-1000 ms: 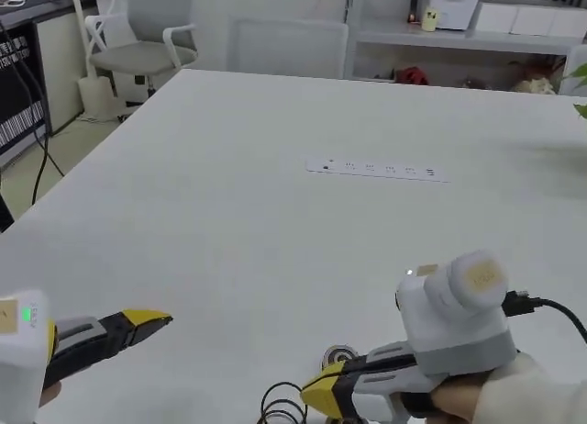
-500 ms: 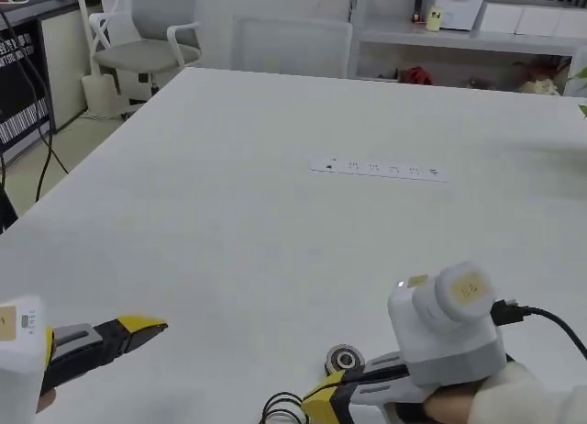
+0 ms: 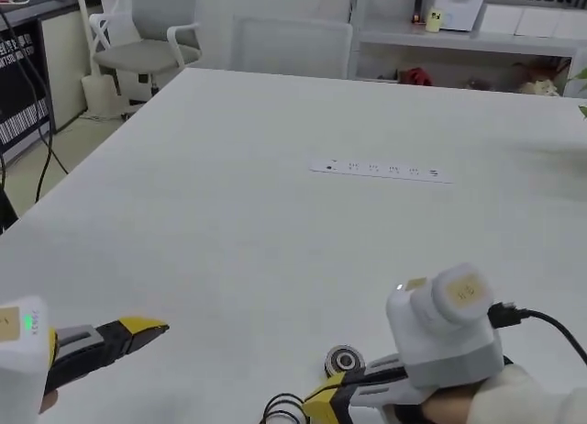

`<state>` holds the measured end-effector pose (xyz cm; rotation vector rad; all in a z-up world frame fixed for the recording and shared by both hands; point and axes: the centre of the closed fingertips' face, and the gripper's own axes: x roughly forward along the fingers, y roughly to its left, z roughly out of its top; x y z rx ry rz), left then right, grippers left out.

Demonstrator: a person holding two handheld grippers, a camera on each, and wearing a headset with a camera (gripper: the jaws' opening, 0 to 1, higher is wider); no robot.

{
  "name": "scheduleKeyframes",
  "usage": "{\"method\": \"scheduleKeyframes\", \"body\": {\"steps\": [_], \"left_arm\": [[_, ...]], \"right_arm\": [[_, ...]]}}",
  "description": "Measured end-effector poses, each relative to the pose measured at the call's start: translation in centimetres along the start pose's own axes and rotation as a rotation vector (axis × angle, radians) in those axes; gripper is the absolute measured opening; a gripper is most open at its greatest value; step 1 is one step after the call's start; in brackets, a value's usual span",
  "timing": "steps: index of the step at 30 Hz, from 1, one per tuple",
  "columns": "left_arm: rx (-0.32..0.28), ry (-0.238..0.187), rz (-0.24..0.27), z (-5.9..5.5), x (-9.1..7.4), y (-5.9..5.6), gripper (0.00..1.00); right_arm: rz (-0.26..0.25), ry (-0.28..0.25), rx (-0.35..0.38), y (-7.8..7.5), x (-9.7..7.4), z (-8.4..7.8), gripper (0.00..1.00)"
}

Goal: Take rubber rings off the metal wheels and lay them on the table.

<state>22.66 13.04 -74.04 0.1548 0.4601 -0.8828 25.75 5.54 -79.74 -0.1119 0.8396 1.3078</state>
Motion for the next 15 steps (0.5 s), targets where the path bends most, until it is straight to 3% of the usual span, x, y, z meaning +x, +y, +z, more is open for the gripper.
{"method": "scheduleKeyframes", "body": {"steps": [15], "left_arm": [[0.001,0.013,-0.010,-0.18,0.22,-0.38,0.95]], "right_arm": [[-0.007,0.016,-0.037,-0.04,0.11,-0.39,0.05]]}}
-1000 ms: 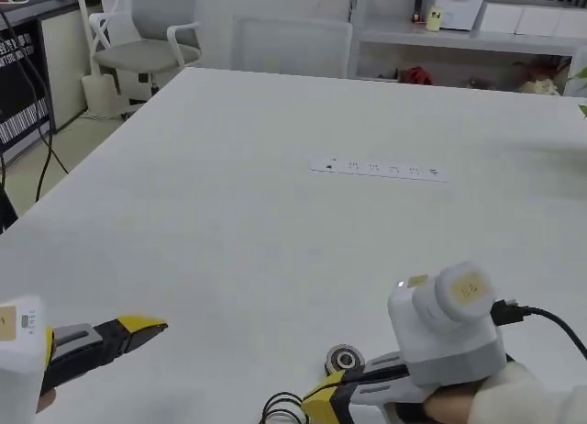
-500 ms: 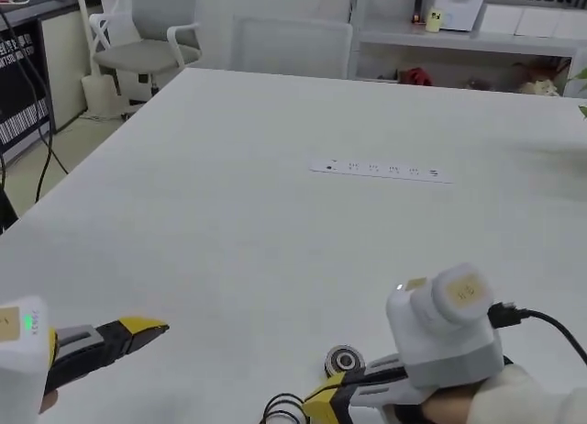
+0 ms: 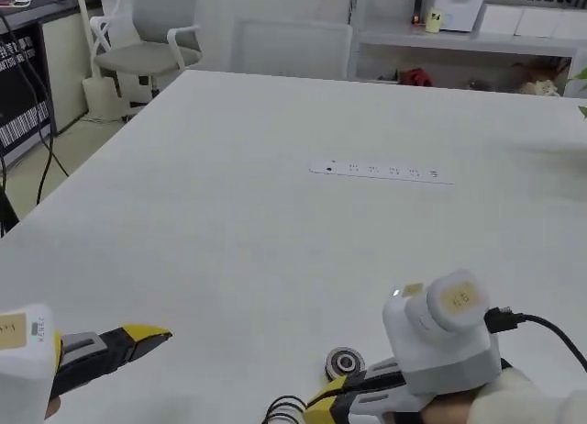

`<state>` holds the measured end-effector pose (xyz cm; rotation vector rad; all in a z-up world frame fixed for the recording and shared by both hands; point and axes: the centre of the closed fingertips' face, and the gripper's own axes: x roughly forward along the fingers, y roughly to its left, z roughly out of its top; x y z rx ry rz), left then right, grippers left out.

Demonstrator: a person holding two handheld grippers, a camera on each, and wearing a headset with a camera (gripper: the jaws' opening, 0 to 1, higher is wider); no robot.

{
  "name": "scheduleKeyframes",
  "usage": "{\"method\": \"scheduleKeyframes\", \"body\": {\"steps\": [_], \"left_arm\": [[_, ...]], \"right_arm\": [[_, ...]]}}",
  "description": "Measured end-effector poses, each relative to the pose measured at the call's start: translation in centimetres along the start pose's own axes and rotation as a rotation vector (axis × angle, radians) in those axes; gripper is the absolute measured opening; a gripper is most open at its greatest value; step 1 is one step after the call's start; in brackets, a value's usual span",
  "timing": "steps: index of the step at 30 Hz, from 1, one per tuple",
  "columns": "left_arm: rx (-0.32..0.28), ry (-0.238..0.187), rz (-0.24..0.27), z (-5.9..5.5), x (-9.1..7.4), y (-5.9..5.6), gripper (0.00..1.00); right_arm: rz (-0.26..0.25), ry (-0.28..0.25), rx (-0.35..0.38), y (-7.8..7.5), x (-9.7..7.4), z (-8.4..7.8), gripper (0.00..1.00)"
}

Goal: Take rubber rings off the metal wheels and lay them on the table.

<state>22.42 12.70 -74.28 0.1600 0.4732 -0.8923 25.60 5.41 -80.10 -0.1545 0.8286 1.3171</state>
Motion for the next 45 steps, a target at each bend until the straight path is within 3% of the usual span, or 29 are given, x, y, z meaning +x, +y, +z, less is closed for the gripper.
{"method": "scheduleKeyframes", "body": {"steps": [8,22,35,39,45], "left_arm": [[0.003,0.001,0.001,0.2,0.0,-0.2,0.95],[0.005,0.002,0.014,0.3,-0.3,-0.1,0.95],[0.045,0.004,0.007,1.4,-0.5,0.6,0.94],[0.066,0.014,-0.005,1.7,-0.4,0.7,0.94],[0.089,-0.007,-0.021,3.1,0.1,1.0,0.92]], "right_arm": [[-0.013,0.001,-0.011,-0.3,-0.3,0.1,0.08],[-0.051,-0.059,-0.003,-1.5,-1.7,1.4,0.08],[-0.110,-0.162,0.032,-4.0,-4.2,3.0,0.08],[-0.124,-0.173,0.036,-4.6,-4.7,3.0,0.09],[-0.140,-0.164,0.023,-5.3,-5.0,2.4,0.11]]}}
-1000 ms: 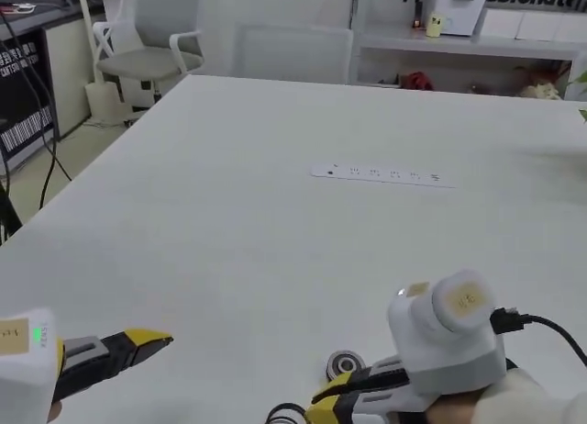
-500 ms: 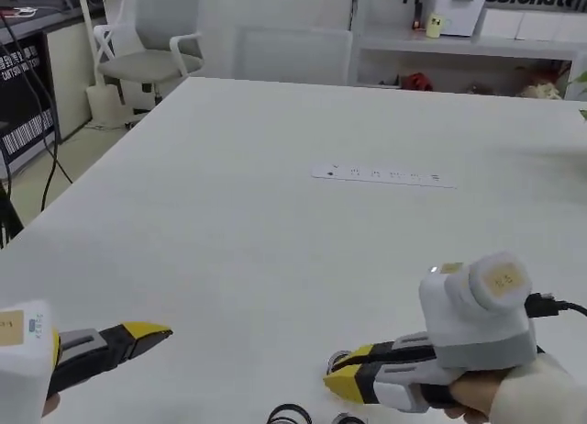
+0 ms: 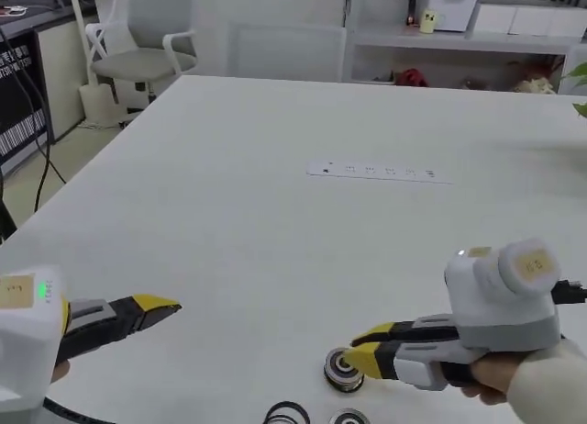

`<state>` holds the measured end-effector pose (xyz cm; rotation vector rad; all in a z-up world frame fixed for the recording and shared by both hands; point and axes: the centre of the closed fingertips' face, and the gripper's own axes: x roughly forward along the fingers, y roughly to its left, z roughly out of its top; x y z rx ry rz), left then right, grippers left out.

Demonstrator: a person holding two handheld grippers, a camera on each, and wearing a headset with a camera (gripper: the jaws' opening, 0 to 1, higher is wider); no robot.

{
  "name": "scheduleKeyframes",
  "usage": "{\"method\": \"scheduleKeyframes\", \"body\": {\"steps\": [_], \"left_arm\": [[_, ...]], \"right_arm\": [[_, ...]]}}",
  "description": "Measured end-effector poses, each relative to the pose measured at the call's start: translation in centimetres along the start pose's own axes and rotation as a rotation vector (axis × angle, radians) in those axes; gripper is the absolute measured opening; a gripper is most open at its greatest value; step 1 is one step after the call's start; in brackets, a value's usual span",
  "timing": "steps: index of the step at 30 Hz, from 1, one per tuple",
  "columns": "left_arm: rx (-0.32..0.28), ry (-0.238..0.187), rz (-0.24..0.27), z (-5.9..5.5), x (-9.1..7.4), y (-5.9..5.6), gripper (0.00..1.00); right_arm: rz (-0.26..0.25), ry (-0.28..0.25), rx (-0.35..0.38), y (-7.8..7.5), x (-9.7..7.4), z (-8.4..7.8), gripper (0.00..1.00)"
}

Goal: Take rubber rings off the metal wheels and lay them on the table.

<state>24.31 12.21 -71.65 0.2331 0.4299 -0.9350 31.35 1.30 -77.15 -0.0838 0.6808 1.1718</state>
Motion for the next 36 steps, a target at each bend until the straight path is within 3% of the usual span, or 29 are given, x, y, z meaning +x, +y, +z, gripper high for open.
{"method": "scheduleKeyframes", "body": {"steps": [15,19,23,27,36], "left_arm": [[0.079,0.007,-0.047,2.0,1.4,0.7,0.92],[0.085,-0.009,-0.089,2.8,2.0,0.2,0.91],[0.101,-0.002,-0.099,3.1,2.7,0.4,0.90],[0.118,-0.027,-0.127,4.2,3.4,-0.1,0.89],[0.174,-0.030,-0.181,5.5,5.7,-0.1,0.82]], "right_arm": [[-0.012,0.043,-0.008,-0.9,-0.3,-1.5,0.15],[-0.011,0.045,-0.003,-1.0,-0.3,-1.6,0.15],[-0.007,0.057,0.000,-1.0,-0.2,-2.0,0.16],[0.002,0.076,-0.005,-0.8,0.0,-2.6,0.15],[0.007,0.097,-0.022,-0.6,0.3,-3.2,0.21]]}}
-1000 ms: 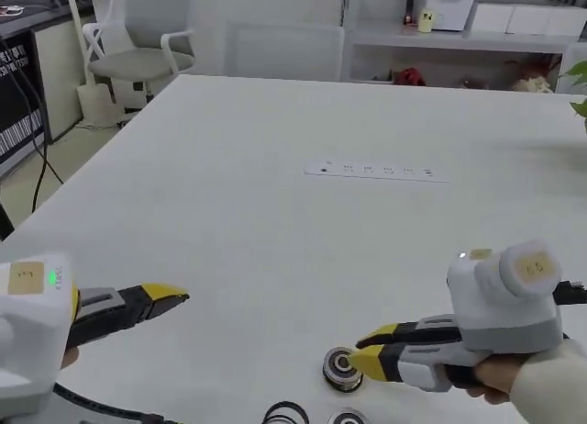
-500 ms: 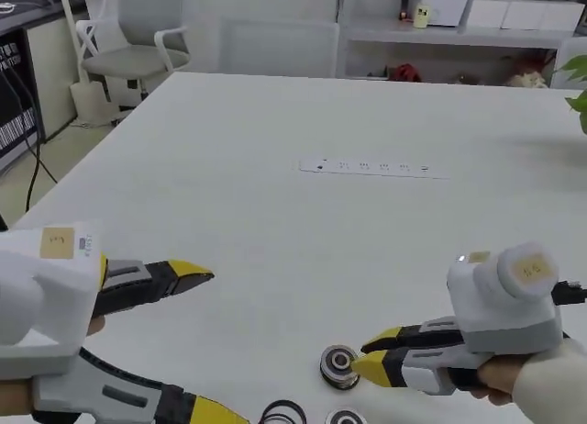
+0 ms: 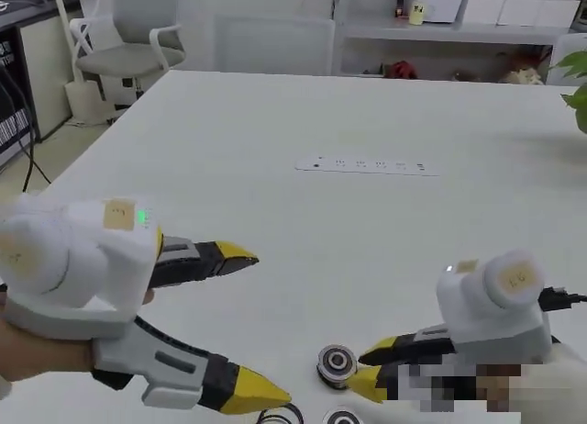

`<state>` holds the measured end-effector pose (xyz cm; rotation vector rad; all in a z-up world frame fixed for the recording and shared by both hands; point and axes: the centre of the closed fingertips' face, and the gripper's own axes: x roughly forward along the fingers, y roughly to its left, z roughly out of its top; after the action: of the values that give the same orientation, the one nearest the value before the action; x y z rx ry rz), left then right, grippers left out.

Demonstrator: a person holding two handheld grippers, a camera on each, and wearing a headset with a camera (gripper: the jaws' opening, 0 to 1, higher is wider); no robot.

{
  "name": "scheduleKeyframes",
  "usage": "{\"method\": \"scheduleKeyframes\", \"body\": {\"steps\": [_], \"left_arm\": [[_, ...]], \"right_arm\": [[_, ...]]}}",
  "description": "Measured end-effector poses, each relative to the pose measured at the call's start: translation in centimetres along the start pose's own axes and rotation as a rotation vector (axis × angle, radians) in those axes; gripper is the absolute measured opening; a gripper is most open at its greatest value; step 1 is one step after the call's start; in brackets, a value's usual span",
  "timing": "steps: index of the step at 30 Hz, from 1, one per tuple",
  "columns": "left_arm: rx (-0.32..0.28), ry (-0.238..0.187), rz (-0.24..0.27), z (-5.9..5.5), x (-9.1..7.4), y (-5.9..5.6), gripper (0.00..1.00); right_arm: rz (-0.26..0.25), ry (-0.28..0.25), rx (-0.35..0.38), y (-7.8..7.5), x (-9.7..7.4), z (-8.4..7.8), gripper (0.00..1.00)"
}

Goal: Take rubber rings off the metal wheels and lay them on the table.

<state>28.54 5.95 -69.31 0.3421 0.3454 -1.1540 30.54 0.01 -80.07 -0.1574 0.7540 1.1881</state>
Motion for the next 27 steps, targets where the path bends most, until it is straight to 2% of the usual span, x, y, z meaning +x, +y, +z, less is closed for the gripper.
{"method": "scheduleKeyframes", "body": {"steps": [5,13,20,24,27], "left_arm": [[0.025,-0.007,-0.018,0.2,1.4,0.3,0.75],[0.028,-0.008,-0.032,-0.3,3.6,0.6,0.63],[0.007,-0.004,-0.020,-1.7,5.9,1.0,0.51],[-0.021,0.001,-0.033,-2.5,7.3,0.7,0.42],[-0.021,0.036,-0.039,-3.6,8.0,0.5,0.38]], "right_arm": [[0.002,0.005,-0.013,0.2,0.3,-0.3,0.22],[-0.003,0.005,-0.039,0.1,0.4,-0.4,0.23],[-0.009,-0.006,-0.064,-0.1,0.4,-0.4,0.21],[-0.010,-0.016,-0.075,-0.2,0.4,-0.3,0.21],[-0.010,-0.017,-0.077,-0.2,0.4,-0.3,0.19]]}}
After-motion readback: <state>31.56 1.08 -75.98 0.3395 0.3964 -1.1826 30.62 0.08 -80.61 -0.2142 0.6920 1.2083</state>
